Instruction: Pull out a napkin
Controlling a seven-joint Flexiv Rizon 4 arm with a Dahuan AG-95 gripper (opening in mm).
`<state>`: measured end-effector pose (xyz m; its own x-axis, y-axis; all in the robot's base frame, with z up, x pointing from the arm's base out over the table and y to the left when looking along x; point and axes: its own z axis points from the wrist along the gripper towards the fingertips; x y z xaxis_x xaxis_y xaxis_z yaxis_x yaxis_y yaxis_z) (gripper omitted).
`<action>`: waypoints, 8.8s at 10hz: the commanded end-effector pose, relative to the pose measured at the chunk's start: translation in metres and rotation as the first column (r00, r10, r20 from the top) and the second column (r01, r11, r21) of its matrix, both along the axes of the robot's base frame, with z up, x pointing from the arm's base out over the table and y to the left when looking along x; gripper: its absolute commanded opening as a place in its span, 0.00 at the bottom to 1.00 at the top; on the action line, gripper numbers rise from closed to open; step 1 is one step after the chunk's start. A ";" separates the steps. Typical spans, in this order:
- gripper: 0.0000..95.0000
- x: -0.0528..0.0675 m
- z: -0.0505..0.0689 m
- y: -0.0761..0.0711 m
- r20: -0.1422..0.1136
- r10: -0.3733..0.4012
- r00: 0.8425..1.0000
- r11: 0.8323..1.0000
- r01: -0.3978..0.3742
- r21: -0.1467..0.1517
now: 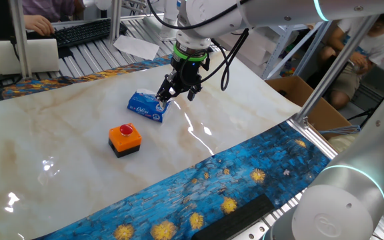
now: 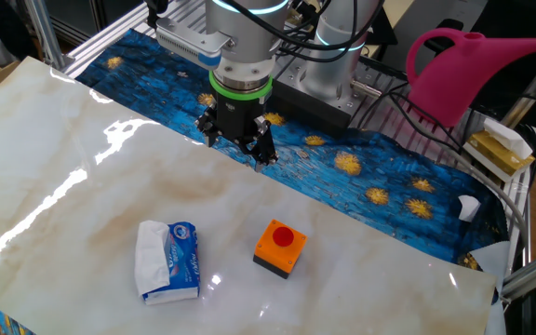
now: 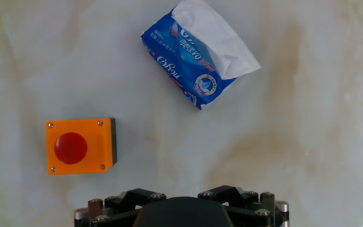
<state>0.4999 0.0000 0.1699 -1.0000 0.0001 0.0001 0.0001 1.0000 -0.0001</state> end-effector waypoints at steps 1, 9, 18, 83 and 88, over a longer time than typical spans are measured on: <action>0.00 0.000 0.000 0.000 -0.022 -0.539 0.842 0.834 0.537 0.125; 0.00 0.000 0.000 0.000 -0.123 -0.523 0.844 0.797 0.535 0.280; 0.00 0.000 0.000 0.000 -0.196 -0.518 0.832 0.744 0.552 0.377; 0.20 0.141 0.054 -0.091 0.352 -0.024 0.936 0.997 -0.003 0.076; 0.20 0.144 0.057 -0.093 0.355 0.031 0.934 0.999 -0.034 0.002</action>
